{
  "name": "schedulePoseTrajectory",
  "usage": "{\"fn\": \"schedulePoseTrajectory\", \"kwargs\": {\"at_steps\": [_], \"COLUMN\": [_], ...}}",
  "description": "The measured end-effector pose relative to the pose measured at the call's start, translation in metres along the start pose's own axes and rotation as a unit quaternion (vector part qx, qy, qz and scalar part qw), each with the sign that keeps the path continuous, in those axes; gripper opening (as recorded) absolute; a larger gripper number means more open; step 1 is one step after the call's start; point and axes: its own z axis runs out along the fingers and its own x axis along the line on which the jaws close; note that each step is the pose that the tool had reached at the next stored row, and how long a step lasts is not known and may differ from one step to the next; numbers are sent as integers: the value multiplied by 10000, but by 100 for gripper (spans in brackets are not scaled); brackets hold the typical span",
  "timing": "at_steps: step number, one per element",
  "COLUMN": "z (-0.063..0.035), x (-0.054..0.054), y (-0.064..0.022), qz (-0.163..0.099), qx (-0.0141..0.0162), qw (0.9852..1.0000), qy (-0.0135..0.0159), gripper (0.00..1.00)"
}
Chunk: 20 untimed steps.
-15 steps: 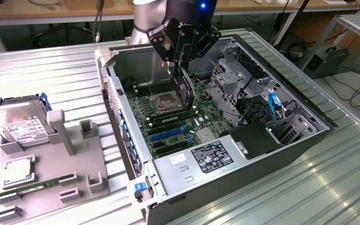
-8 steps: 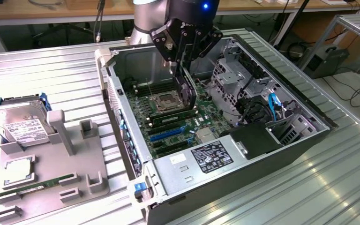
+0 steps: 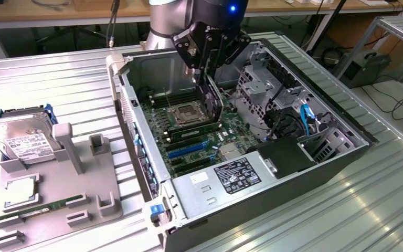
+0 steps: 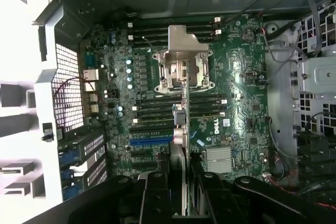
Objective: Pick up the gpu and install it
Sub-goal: 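Pick up the gpu and move the gpu toward the slot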
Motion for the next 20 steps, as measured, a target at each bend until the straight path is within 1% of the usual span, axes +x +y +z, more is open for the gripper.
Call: {"fn": "schedulePoseTrajectory", "kwargs": {"at_steps": [17,20], "z": [149,189], "x": [-156,-223], "y": [69,86], "qz": [0,0], "qx": [1,0], "qw": [10000,10000], "qy": [0,0], "gripper": [26,26]}}
